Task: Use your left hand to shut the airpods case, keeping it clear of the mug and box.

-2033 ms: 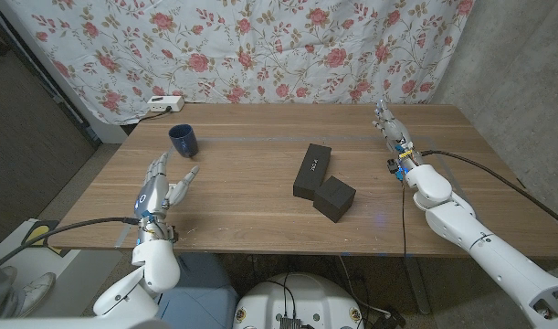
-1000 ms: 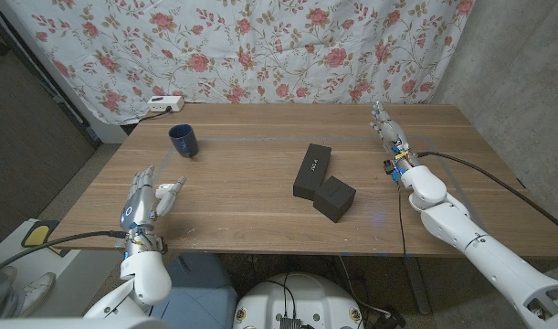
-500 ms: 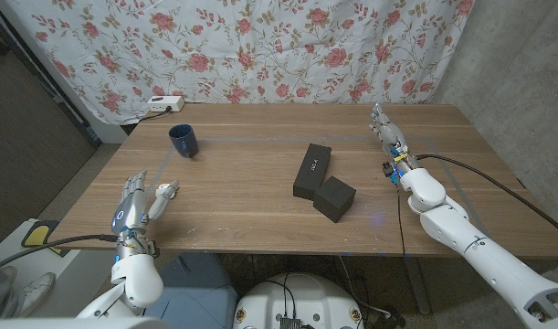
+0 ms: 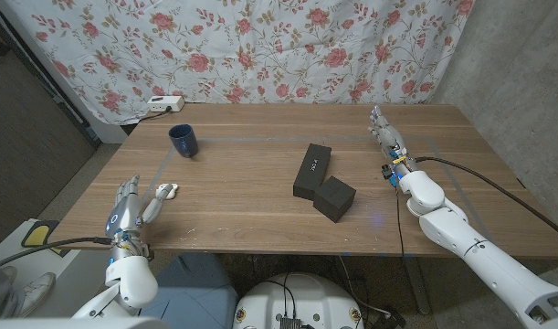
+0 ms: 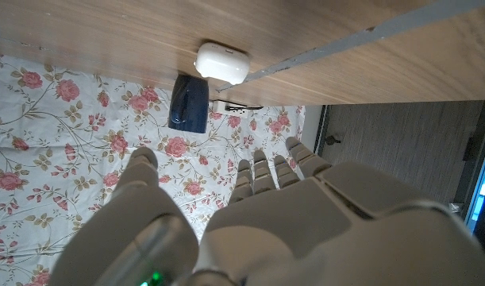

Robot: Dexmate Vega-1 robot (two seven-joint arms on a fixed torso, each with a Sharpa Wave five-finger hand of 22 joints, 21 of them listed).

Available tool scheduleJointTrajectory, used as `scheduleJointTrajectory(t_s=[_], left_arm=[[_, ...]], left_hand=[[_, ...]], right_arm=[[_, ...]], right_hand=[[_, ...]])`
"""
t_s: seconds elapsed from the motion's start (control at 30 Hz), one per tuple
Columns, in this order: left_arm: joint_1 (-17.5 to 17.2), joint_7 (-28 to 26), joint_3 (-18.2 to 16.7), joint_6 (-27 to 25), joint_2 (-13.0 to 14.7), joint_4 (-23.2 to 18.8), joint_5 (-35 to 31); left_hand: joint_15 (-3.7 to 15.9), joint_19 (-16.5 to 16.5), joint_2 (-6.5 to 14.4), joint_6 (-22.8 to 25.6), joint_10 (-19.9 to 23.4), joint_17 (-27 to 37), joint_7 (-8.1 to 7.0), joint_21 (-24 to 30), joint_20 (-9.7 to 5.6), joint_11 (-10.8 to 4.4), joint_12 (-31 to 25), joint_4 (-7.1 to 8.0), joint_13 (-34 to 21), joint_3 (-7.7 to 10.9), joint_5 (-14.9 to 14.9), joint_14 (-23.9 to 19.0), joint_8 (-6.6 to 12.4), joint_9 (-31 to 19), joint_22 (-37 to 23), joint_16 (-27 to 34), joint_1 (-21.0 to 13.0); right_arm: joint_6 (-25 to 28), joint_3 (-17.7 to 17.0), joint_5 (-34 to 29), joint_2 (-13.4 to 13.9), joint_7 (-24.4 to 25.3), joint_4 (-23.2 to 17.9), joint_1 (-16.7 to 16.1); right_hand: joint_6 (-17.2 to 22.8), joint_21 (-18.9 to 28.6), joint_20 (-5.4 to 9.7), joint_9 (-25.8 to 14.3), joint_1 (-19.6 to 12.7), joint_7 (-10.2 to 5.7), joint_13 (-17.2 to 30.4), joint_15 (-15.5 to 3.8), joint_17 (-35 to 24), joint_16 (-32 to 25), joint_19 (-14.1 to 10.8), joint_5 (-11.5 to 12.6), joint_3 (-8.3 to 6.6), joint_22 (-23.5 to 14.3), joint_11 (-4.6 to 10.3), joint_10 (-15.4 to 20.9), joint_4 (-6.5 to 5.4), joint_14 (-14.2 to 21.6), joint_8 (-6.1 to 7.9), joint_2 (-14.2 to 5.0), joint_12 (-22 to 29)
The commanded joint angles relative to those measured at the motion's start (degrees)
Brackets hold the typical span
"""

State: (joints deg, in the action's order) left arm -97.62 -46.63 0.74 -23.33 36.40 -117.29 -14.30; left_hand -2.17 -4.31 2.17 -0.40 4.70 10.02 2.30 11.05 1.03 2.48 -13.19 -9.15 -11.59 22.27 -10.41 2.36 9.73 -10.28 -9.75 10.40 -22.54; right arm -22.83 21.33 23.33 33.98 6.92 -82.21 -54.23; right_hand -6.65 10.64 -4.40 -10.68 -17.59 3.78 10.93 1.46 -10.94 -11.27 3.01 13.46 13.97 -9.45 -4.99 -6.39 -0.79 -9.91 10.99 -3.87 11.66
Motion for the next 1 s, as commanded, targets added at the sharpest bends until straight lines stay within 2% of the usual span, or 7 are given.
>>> scheduleJointTrajectory(t_s=[0.03,0.2,0.67,0.77,0.8,0.9,1.0], left_arm=[[0.63,-0.52,0.44,-0.47,-0.32,1.18,0.52],[0.82,-1.11,0.46,1.21,-0.88,2.37,1.57],[2.56,-1.35,2.17,-1.04,-0.70,2.75,2.39],[2.99,-2.35,3.15,-2.71,-0.14,2.83,0.79],[3.45,-2.75,4.44,-5.62,0.79,2.55,-1.46],[3.17,-2.90,2.84,-0.41,-0.97,3.68,2.48],[3.50,-2.90,2.89,-0.94,-1.08,3.90,2.96]], left_hand=[[-0.58,-0.65,0.08,-0.81,0.53,0.06,0.38,0.12,0.07,0.33,-0.19,0.32,-0.33,0.18,-0.01,0.04,0.23,-0.13,-0.17,0.11,-0.82],[-0.72,-0.81,0.26,0.12,0.90,0.06,0.46,0.14,0.12,0.19,-0.33,0.28,-0.35,0.28,-0.05,-0.16,0.80,-0.17,-0.16,0.17,-1.19],[-0.94,-1.45,0.71,-3.15,1.96,0.08,0.34,0.20,0.68,-0.92,-0.68,-0.17,-0.46,0.79,-0.18,-1.28,0.30,-0.14,-0.12,0.43,-3.10],[-0.89,-1.53,0.69,-5.59,2.90,0.10,0.29,0.11,0.84,-1.74,-1.00,-0.49,-0.55,1.07,-0.28,-1.92,0.08,-0.14,-0.10,0.53,-4.48],[-0.88,-1.56,0.67,-6.23,3.07,0.10,0.28,0.10,0.82,-1.84,-1.06,-0.53,-0.58,1.12,-0.29,-1.93,-0.02,-0.15,-0.10,0.51,-4.72],[-0.35,-1.69,0.52,-8.55,4.05,0.11,-0.38,0.07,0.76,-2.33,-1.44,-0.62,-0.76,1.23,-0.30,-2.60,-0.11,-0.18,-0.10,0.65,-5.68],[-0.38,-1.70,0.33,-11.84,4.29,0.13,-0.39,0.01,0.70,-2.53,-1.52,-0.63,-0.99,1.31,-0.27,-2.75,-0.30,-0.20,-0.11,0.54,-6.69]], right_arm=[[0.02,0.43,-0.47,-0.12,-0.06,-0.11,0.16],[0.63,0.42,-0.71,-0.08,0.53,-0.43,0.06],[1.28,0.09,-0.45,0.44,0.48,-0.70,0.08],[1.13,0.19,-0.58,0.48,0.31,-0.50,0.18],[1.20,0.19,-0.60,0.44,0.41,-0.50,0.20],[1.10,0.25,-0.76,0.51,0.26,-0.33,0.43],[1.15,0.26,-0.80,0.59,0.11,-0.21,0.67]], right_hand=[[-0.11,0.07,-0.15,-0.17,-0.72,0.10,0.04,-0.28,-0.17,0.02,0.01,0.01,0.17,-0.30,-0.16,0.10,0.29,-4.68,0.25,-0.29,0.03],[-0.12,0.08,-0.14,-0.17,-0.77,0.11,0.04,-0.29,-0.17,0.02,0.01,0.00,0.14,-0.30,-0.16,0.10,0.32,-4.70,0.24,-0.32,0.02],[-0.10,0.09,-0.13,-0.18,-0.82,0.05,0.04,-0.33,-0.17,0.02,0.00,-0.02,0.11,-0.30,-0.16,0.10,0.35,-4.70,0.24,-0.38,0.01],[-0.06,0.10,-0.11,-0.17,-0.84,-0.02,0.04,-0.34,-0.17,0.01,-0.01,-0.03,0.09,-0.29,0.12,0.09,0.36,-4.69,0.26,-0.40,0.00],[0.03,0.10,-0.12,-0.17,-0.85,-0.15,0.04,-0.36,-0.17,0.01,-0.02,-0.03,0.08,-0.29,0.11,0.09,0.37,-4.70,0.29,-0.41,0.00],[0.28,0.13,-0.14,-0.15,-0.95,-0.72,0.04,-0.46,-0.16,-0.04,-0.06,-0.06,0.00,-0.29,0.67,0.29,0.41,-4.58,0.36,-0.55,0.06],[0.27,0.14,-0.17,-0.14,-0.98,-0.84,0.04,-0.55,-0.16,-0.04,-0.09,-0.06,-0.04,-0.29,0.78,0.31,0.42,-4.57,0.34,-0.61,0.06]])
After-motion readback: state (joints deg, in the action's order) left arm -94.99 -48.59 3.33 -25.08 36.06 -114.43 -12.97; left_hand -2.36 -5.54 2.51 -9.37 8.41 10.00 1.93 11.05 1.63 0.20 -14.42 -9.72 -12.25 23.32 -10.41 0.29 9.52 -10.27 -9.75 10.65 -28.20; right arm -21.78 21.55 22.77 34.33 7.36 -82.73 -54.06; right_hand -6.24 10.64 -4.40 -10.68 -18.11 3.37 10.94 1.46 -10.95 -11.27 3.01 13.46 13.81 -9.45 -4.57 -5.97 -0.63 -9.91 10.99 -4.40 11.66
